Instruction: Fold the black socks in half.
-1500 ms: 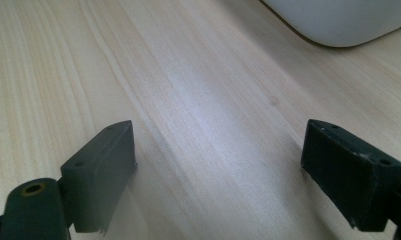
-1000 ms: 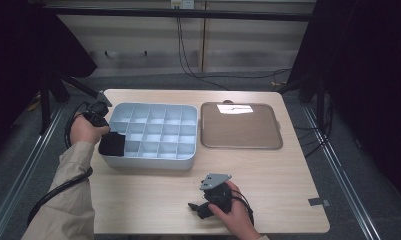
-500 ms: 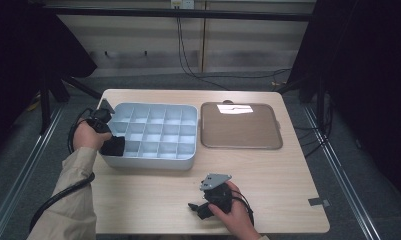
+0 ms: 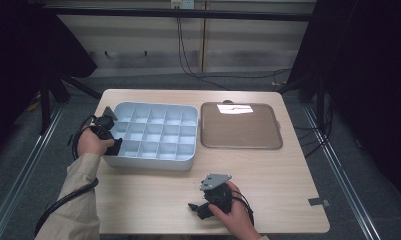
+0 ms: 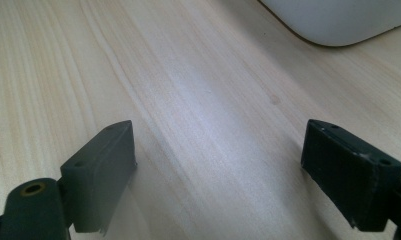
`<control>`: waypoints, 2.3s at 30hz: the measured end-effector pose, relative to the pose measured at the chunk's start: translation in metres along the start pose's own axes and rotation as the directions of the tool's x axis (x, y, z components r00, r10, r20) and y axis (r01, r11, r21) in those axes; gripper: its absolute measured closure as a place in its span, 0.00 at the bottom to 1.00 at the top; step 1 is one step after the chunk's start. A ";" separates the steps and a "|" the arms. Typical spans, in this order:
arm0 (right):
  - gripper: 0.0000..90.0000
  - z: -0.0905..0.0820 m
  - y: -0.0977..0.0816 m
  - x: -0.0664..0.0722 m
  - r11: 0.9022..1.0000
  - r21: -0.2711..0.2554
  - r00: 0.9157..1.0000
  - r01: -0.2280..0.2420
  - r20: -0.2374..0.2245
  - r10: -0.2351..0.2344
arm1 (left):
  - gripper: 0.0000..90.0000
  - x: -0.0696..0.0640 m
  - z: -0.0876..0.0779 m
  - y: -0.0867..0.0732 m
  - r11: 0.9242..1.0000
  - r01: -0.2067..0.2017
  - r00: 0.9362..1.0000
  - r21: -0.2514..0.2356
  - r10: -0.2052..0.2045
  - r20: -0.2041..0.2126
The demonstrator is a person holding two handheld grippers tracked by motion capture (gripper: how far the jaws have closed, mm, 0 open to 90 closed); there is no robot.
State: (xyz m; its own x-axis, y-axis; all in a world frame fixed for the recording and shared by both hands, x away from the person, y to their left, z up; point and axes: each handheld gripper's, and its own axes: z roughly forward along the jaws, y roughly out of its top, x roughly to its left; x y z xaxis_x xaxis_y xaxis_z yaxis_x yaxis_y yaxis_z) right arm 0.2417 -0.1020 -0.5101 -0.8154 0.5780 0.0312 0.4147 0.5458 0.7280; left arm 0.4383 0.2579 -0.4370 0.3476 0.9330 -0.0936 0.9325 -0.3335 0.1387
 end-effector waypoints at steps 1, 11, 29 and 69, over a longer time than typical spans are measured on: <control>0.15 0.000 0.000 0.000 1.000 0.000 1.000 -0.001 0.000 0.001 | 1.00 0.000 0.002 0.000 1.000 0.002 1.000 -0.001 -0.002 0.003; 0.15 0.000 0.000 0.000 1.000 0.000 1.000 -0.001 0.000 0.001 | 1.00 -0.001 0.007 -0.002 1.000 0.008 1.000 -0.004 -0.008 -0.002; 0.15 0.000 0.000 0.000 1.000 0.001 1.000 -0.004 -0.001 0.004 | 1.00 -0.002 0.008 -0.008 0.999 0.039 0.999 -0.025 -0.039 0.016; 0.15 0.000 0.000 -0.001 1.000 0.002 1.000 0.003 -0.004 -0.003 | 0.92 0.001 -0.027 -0.009 0.996 0.054 0.999 -0.076 -0.054 -0.002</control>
State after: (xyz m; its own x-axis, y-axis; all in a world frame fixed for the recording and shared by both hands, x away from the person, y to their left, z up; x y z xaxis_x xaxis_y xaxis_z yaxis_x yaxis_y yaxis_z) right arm 0.2425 -0.1020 -0.5100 -0.8182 0.5741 0.0321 0.4133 0.5484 0.7269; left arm 0.4271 0.2652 -0.4122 0.2967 0.9498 -0.0993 0.9397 -0.2718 0.2077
